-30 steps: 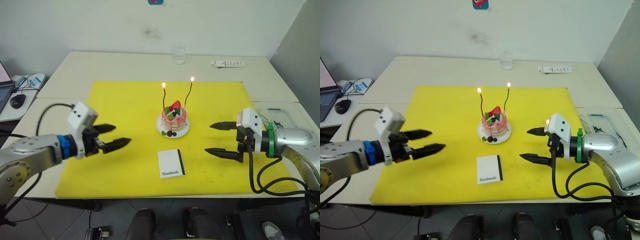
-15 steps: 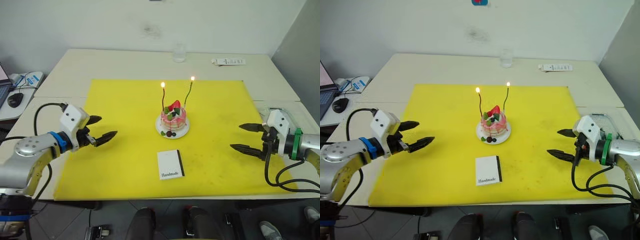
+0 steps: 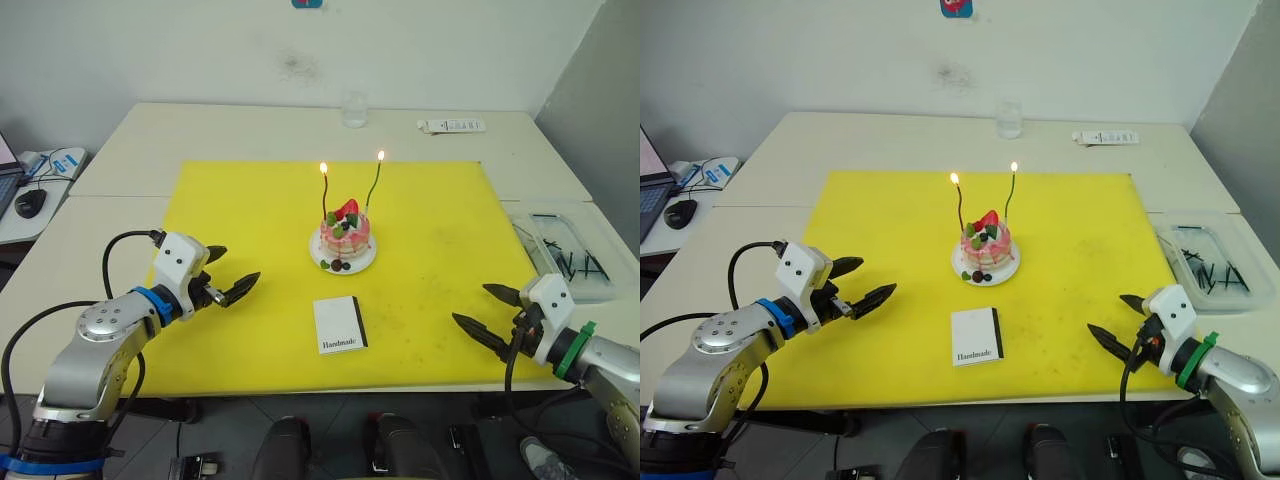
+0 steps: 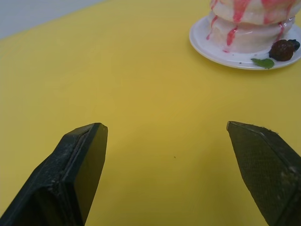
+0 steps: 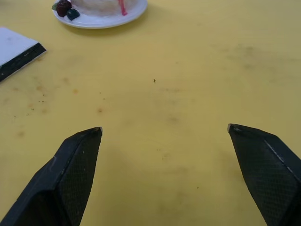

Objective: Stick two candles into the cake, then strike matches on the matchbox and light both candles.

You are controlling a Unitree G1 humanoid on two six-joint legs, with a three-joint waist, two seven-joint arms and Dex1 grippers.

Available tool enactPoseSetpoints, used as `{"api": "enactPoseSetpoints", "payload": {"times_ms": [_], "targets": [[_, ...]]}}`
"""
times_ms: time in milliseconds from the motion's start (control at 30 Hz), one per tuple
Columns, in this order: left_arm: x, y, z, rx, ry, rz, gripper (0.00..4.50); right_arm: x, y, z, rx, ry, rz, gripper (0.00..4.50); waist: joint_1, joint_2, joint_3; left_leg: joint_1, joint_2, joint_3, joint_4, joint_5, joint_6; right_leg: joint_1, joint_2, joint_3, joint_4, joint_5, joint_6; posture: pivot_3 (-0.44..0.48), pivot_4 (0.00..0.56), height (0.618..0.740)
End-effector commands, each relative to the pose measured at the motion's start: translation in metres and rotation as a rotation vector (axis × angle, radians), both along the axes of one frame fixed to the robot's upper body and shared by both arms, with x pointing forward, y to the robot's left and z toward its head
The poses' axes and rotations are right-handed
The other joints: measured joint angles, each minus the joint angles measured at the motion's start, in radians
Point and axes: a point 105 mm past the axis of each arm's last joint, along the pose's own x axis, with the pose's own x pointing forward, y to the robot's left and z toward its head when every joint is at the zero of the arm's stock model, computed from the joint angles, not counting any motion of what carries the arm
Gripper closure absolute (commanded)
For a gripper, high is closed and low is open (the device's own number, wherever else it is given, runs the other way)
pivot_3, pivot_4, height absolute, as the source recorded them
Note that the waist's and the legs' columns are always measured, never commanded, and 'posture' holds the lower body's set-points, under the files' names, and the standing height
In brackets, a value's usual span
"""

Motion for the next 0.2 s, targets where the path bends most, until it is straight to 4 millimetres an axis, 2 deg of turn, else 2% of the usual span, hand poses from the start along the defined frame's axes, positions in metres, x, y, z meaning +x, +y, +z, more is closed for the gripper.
{"api": "enactPoseSetpoints", "payload": {"times_ms": [33,200], "targets": [[0.0027,-0.0068,0.0125,-0.004,-0.055,0.002,0.02,-0.0009,0.0033,0.0049,-0.015,-0.071,-0.013,0.00,0.000,0.000,0.000,0.000,0.000,0.000,0.000,0.000,0.000,0.000,0.000,0.000,0.000,0.000,0.000,0.000,0.150,0.740],[0.0042,-0.0044,0.0136,0.001,-0.050,0.011,0.02,0.0025,0.0034,0.0003,-0.009,-0.089,-0.023,0.00,-0.001,0.000,0.000,0.000,0.000,-0.001,-0.001,0.000,0.000,0.000,0.001,-0.001,0.000,0.001,0.001,0.000,0.150,0.740]]}}
